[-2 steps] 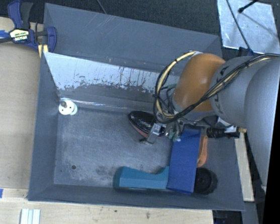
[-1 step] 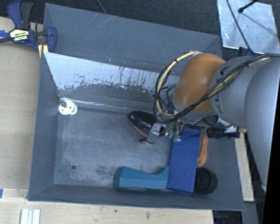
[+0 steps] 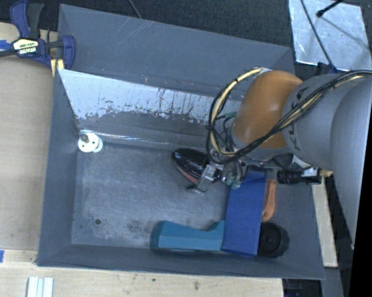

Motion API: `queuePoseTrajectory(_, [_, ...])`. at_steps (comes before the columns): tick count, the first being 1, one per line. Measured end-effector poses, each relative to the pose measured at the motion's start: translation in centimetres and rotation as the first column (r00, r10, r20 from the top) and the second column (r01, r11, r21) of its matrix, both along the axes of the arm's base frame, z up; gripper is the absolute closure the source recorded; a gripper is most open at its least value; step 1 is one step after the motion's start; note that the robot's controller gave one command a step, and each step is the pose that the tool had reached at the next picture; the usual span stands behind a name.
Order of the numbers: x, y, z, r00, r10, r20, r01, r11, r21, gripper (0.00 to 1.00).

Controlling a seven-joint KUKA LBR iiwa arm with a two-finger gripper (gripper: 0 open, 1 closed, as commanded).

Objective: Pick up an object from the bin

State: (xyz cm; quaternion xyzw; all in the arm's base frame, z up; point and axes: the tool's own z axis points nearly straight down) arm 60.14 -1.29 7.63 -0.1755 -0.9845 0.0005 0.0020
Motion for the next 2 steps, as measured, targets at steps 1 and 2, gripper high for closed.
queuePoseTrajectory(1, [-0.1, -3.2, 4.8, 0.991, 0.135, 0.008, -0.135, 0.991, -0.001, 1.0])
queuePoseTrajectory(2, [0.9, 0.6, 17.2, 0.995, 0.102, 0.006, -0.102, 0.995, 0.0, 1.0])
